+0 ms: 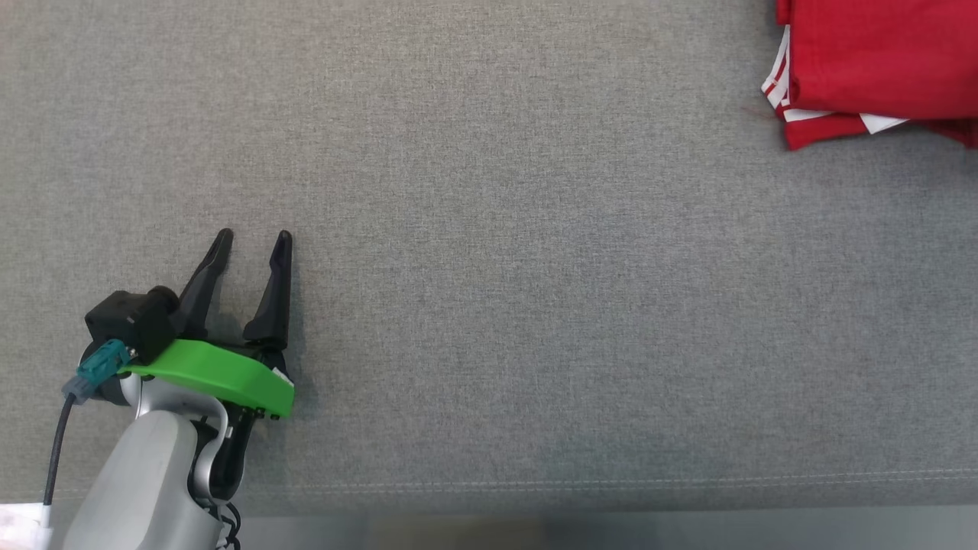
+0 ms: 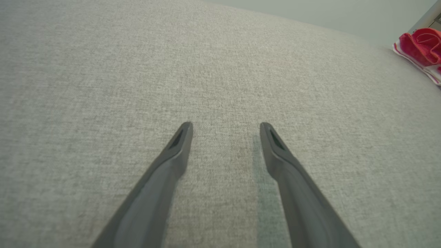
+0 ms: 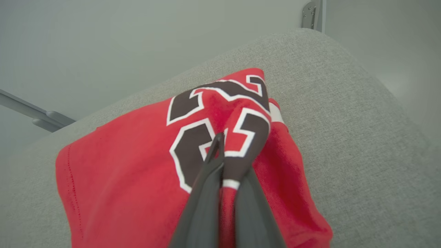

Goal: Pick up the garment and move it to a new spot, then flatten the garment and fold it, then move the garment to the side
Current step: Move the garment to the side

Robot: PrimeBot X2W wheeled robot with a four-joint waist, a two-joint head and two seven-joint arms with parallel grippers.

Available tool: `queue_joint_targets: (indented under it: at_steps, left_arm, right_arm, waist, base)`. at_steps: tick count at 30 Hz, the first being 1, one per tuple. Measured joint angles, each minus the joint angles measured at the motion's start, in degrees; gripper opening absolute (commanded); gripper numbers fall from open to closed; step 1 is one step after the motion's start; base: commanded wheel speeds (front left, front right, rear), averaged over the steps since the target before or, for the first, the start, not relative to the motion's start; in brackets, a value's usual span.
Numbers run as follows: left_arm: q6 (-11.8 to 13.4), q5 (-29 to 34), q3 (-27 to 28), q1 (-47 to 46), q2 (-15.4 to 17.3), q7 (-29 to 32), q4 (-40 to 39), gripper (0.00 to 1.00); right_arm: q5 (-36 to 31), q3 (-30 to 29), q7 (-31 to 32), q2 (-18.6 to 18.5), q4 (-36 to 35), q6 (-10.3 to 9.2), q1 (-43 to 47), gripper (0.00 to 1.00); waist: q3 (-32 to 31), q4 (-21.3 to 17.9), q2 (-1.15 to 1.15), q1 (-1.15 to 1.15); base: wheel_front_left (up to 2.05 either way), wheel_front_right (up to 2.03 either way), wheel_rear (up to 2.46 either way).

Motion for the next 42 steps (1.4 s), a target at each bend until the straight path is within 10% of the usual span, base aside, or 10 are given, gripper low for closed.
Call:
queue_joint_targets:
  at_steps: [5, 6, 7, 29, 42]
  left_arm:
    - [-0.3, 0.0, 0.1, -0.6, 0.0, -0.2, 0.1, 1.0]
    - [-0.3, 0.0, 0.1, -0.7, 0.0, -0.3, 0.1, 1.0]
    - [-0.3, 0.1, 0.2, -0.7, 0.0, -0.3, 0.1, 1.0]
    - [-1.0, 0.5, 1.3, -0.7, -1.5, -0.2, 3.1, 1.0]
    - [-1.1, 0.9, 3.3, 1.7, -2.7, -0.2, 3.6, 1.0]
  right_arm:
    - [-0.1, 0.3, -1.6, 1.2, 1.6, -0.03, 1.8, 0.48]
    - [-0.1, 0.3, -2.1, 1.4, 2.0, -0.02, 2.1, 0.89]
    - [-0.2, 0.3, -2.7, 1.4, 2.4, -0.02, 2.3, 1.0]
    - [-6.9, 1.9, -18.3, 3.6, 11.6, -3.57, 7.0, 1.0]
    - [-9.6, 2.5, -27.6, 6.1, 7.0, -1.2, 10.0, 1.0]
  waist:
    - [0.7, 0.2, 0.0, 0.0]
    - [0.7, 0.2, 0.0, 0.0]
    - [0.8, 0.2, 0.0, 0.0]
    - [-5.2, -0.5, 0.0, 0.0]
    - [-12.7, -1.7, 0.0, 0.0]
  base:
    - [0.0, 0.0, 0.0]
    - [0.0, 0.0, 0.0]
    - [0.0, 0.0, 0.0]
    - [0.0, 0.0, 0.0]
    - [0.0, 0.0, 0.0]
